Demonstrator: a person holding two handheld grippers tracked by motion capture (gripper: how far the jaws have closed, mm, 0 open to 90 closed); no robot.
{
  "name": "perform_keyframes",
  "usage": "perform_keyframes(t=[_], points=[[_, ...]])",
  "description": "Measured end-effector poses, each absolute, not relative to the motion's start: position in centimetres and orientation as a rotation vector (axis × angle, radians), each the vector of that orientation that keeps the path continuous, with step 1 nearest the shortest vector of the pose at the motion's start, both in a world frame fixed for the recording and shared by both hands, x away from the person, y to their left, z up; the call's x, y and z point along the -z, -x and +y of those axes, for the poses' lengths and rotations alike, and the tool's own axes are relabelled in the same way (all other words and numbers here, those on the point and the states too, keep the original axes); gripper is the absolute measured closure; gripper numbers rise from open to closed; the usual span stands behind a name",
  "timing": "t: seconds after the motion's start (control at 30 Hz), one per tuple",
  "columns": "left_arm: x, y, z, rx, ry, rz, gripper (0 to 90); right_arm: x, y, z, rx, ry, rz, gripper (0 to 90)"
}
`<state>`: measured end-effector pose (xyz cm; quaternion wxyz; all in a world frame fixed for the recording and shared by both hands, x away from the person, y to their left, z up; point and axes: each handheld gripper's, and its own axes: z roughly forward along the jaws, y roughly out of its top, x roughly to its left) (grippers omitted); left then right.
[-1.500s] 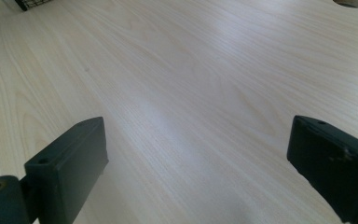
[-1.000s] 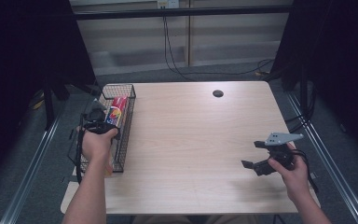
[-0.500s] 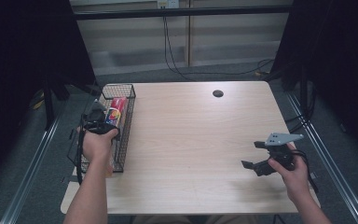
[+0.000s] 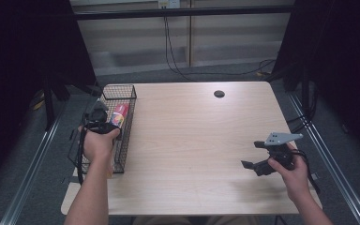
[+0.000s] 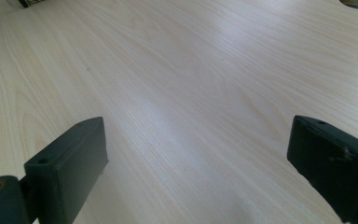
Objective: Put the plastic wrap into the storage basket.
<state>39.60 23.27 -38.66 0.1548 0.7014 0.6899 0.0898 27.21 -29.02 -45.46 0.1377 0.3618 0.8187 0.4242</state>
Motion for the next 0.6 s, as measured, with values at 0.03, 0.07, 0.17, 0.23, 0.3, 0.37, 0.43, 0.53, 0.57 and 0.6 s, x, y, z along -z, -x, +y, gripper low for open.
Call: perform_keyframes(t=[0.03,0.07,0.17,0.23,0.3,0.37,0.43,0.53,0.57,0.6], points=[[38.5,-39.6,23.3,-0.261,-2.015,1.970,37.8,45.5,-27.2,-29.0,-1.223,-1.044,2.370,4.4],[38.3,-39.6,23.4,-0.272,-2.014,1.962,37.8,45.5,-27.2,-28.9,-1.222,-1.044,2.369,4.4],[37.6,-39.5,23.5,-0.272,-2.017,1.938,36.2,45.4,-27.2,-28.9,-1.229,-1.037,2.372,4.4],[37.1,-39.5,23.6,-0.272,-2.015,1.927,33.3,45.4,-27.2,-28.9,-1.226,-1.038,2.372,4.4],[36.8,-39.5,23.7,-0.269,-2.009,1.917,31.3,45.4,-27.2,-28.9,-1.228,-1.039,2.369,4.4],[36.4,-39.4,23.7,-0.273,-2.006,1.902,30.4,45.3,-27.1,-28.9,-1.225,-1.043,2.368,4.4],[36.2,-39.4,23.7,-0.267,-2.000,1.886,29.3,45.4,-27.1,-28.9,-1.221,-1.042,2.368,4.4],[35.8,-39.2,23.6,-0.271,-1.992,1.858,27.1,45.4,-27.2,-28.8,-1.220,-1.036,2.371,4.4],[35.6,-39.1,23.5,-0.272,-1.991,1.846,26.8,45.4,-27.2,-28.8,-1.220,-1.035,2.373,4.4],[35.5,-39.0,23.4,-0.276,-1.997,1.834,26.7,45.4,-27.2,-28.8,-1.219,-1.034,2.374,4.4]])
